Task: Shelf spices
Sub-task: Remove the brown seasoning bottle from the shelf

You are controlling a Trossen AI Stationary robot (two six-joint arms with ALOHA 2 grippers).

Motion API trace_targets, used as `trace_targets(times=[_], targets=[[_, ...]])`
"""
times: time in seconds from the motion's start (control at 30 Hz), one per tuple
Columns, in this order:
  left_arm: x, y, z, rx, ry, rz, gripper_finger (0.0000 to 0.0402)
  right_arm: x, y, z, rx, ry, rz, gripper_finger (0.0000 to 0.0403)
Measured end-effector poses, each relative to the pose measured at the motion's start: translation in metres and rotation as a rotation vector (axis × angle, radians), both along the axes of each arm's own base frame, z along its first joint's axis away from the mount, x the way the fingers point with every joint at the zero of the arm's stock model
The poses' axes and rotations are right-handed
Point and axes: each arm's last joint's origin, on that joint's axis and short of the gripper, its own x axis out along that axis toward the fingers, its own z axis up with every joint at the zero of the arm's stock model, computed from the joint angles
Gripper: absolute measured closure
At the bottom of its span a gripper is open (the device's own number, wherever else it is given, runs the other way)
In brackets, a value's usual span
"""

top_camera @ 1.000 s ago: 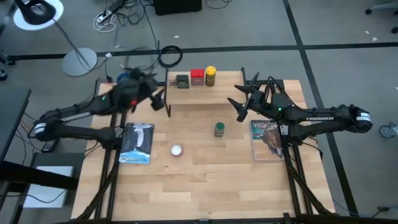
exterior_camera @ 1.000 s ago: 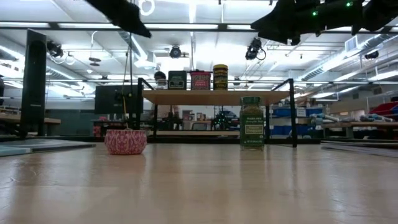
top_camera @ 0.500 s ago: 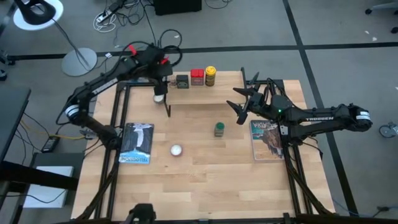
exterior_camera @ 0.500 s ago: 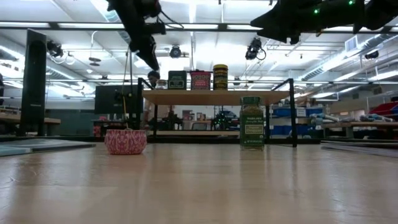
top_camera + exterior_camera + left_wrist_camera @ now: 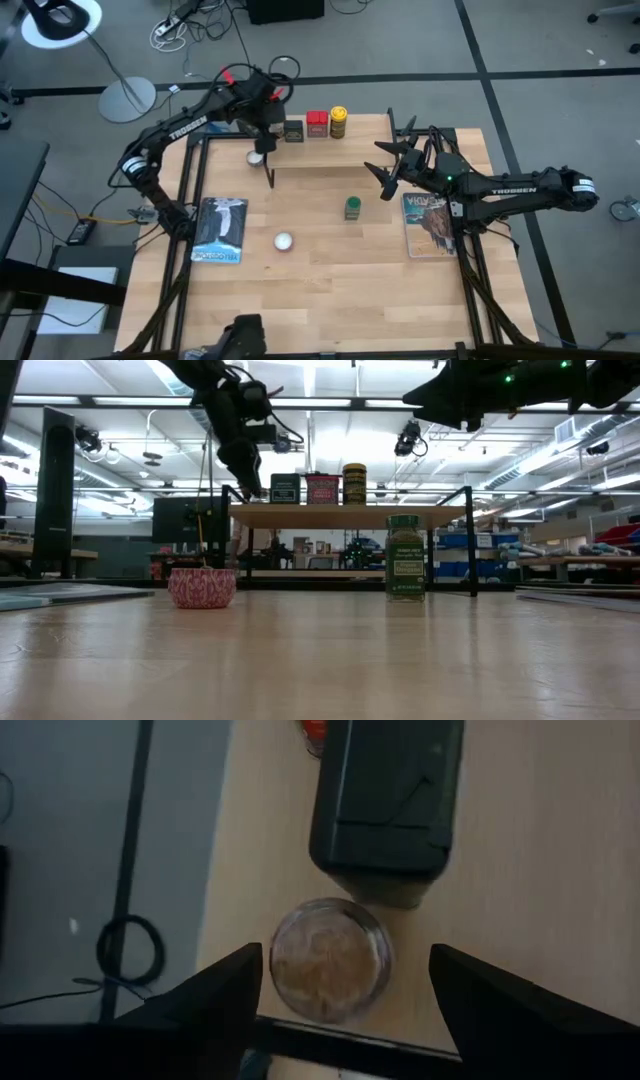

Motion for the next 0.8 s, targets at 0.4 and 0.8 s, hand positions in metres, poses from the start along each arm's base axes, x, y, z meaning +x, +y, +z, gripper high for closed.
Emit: trace_targets(times=[0.4,0.8], targets=[[0.01,0.007,-0.016,-0.066,-0.02,-0.024,0.0168,0.0,-0.001,-0.002,0.014,0.016,-0.027,0.0096],[0.003,0.002,-0.008,-0.093,0.036,-0.015,0.0223,0.0,-0.001,-0.002,0.016,0.017,-0.03,0.0096]])
